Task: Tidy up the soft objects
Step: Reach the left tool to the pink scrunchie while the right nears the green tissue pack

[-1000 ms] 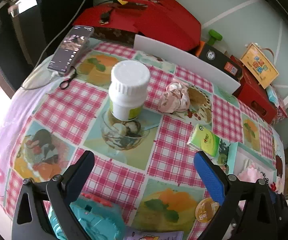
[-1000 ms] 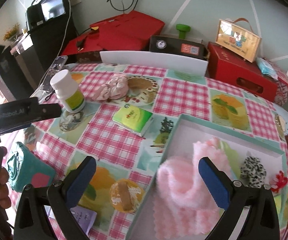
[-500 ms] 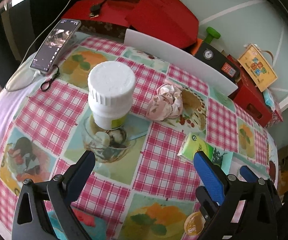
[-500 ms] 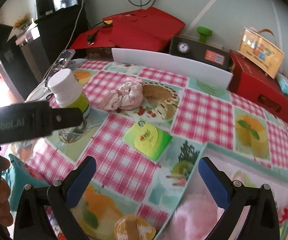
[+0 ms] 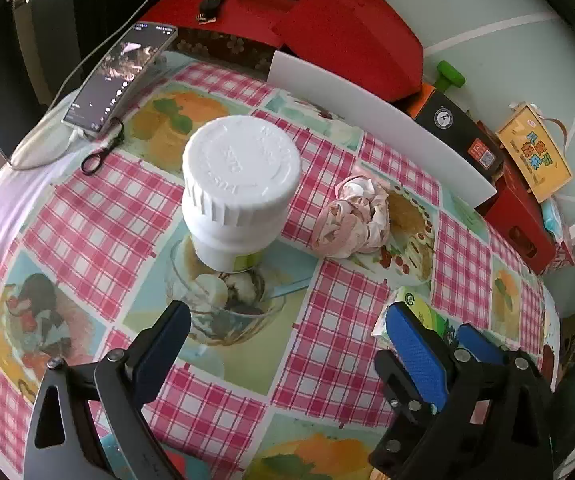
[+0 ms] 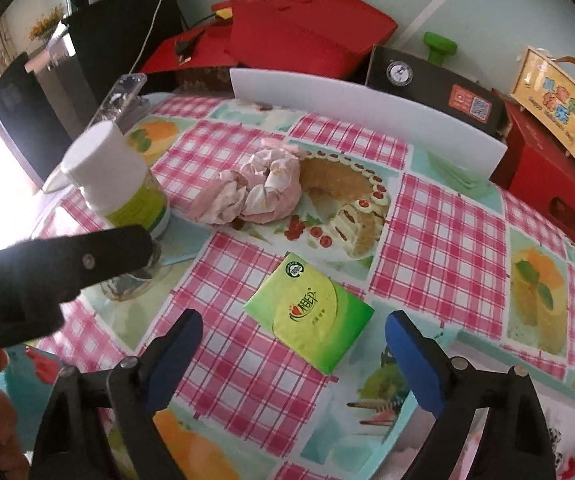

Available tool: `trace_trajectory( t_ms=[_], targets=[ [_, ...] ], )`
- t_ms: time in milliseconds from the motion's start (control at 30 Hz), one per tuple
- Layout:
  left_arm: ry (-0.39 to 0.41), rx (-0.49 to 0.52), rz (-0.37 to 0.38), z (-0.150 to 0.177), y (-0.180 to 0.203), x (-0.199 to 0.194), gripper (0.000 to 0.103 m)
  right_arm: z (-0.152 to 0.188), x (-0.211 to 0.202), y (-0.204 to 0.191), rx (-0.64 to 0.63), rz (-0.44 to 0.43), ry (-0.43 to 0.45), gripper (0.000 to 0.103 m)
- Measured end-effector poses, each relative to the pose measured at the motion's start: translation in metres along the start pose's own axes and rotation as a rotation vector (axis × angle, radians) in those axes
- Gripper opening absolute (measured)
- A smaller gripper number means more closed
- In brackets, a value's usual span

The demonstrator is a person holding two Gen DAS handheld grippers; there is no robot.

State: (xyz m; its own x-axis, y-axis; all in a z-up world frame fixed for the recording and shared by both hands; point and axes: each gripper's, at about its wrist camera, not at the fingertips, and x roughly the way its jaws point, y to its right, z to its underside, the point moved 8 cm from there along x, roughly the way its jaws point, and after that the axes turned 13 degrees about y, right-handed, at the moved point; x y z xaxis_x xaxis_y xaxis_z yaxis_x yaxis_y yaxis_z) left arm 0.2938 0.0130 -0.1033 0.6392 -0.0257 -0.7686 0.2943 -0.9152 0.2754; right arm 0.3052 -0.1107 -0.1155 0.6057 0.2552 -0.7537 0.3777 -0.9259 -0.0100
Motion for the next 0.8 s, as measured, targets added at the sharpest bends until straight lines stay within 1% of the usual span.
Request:
trace_trajectory(
  t_ms=[200, 333, 433, 500, 567, 600, 633, 800],
  targets=[
    [-0.012, -0.016, 0.007, 0.003, 0.003, 0.007, 0.097, 0.005, 0.014, -0.001, 0.009, -0.025, -0.032, 0.091],
    [-0.02, -0.036, 0.006, 0.004, 0.002, 0.01, 0.095, 0.006, 0.02, 0.0, -0.006, -0.016, -0.042, 0.091],
    [-0.03, -0.056, 0.019, 0.005, 0.002, 0.012, 0.092, 0.005, 0.022, 0.001, -0.007, -0.017, -0.047, 0.09],
    [-0.036, -0.065, 0.022, 0.006, 0.002, 0.013, 0.091, 0.004, 0.023, 0.0, -0.014, -0.017, -0.049, 0.089],
    [-0.038, -0.066, 0.025, 0.007, 0.002, 0.013, 0.091, 0.003, 0.026, 0.0, -0.026, -0.018, -0.053, 0.087],
    [-0.04, -0.065, 0.026, 0.007, 0.003, 0.014, 0.091, 0.002, 0.027, 0.001, -0.028, -0.015, -0.054, 0.084],
    [-0.041, -0.065, 0.028, 0.007, 0.003, 0.014, 0.091, 0.002, 0.028, 0.002, -0.022, -0.014, -0.057, 0.079],
    [-0.051, -0.074, 0.044, 0.006, 0.008, 0.015, 0.091, 0.002, 0.028, 0.005, 0.008, -0.034, -0.056, 0.078]
  ],
)
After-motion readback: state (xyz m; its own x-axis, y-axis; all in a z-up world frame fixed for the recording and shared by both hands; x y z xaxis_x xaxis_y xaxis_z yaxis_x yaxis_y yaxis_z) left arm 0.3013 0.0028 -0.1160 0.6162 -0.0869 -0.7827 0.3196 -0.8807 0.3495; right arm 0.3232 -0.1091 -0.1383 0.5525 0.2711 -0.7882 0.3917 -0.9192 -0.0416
